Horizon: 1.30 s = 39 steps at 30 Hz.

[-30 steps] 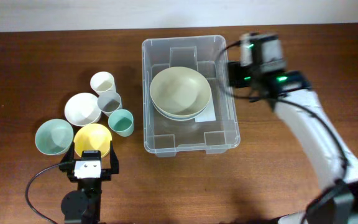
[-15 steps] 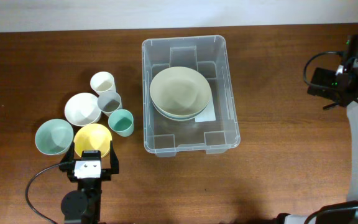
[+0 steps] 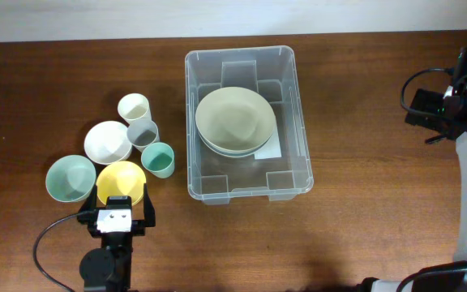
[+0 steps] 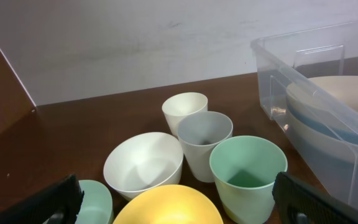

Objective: Pack container
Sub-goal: 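Open the right gripper and withdraw it to the right side, then move the left gripper down to the yellow bowl's rim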

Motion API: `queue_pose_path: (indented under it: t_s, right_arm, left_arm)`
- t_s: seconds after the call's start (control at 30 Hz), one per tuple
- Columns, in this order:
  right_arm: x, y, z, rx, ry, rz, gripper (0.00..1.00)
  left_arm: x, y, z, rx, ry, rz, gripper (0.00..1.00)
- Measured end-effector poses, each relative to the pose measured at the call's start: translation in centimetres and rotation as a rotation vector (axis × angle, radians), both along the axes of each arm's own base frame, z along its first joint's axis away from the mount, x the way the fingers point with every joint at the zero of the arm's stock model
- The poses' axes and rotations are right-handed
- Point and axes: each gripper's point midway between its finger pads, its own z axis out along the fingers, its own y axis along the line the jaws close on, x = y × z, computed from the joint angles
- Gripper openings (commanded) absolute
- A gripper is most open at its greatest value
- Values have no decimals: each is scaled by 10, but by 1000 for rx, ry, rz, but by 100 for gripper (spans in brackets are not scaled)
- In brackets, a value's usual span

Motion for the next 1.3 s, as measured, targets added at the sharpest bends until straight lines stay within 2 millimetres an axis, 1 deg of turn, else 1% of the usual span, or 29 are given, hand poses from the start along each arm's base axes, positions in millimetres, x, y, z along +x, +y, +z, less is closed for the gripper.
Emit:
queue_pose_path:
  t_s: [0.97,1.03,1.1,1.23,1.3]
  right_arm:
    - [0,0,0,0,0,0,99]
    - [0,0,0,0,0,0,99]
    - [0,0,0,0,0,0,99]
    - [0,0,0,0,0,-1,99]
    - [0,0,0,0,0,0,99]
  left_arm:
    - [0,0,0,0,-1,0,100]
    - [0,-1,2,-1,-8,-5,100]
    - [1,-7,5,-4,-23,-41,100]
    - [1,-18,24,-4,-97,-107,100]
    - [1,-23,28,-7,-115,-132,100]
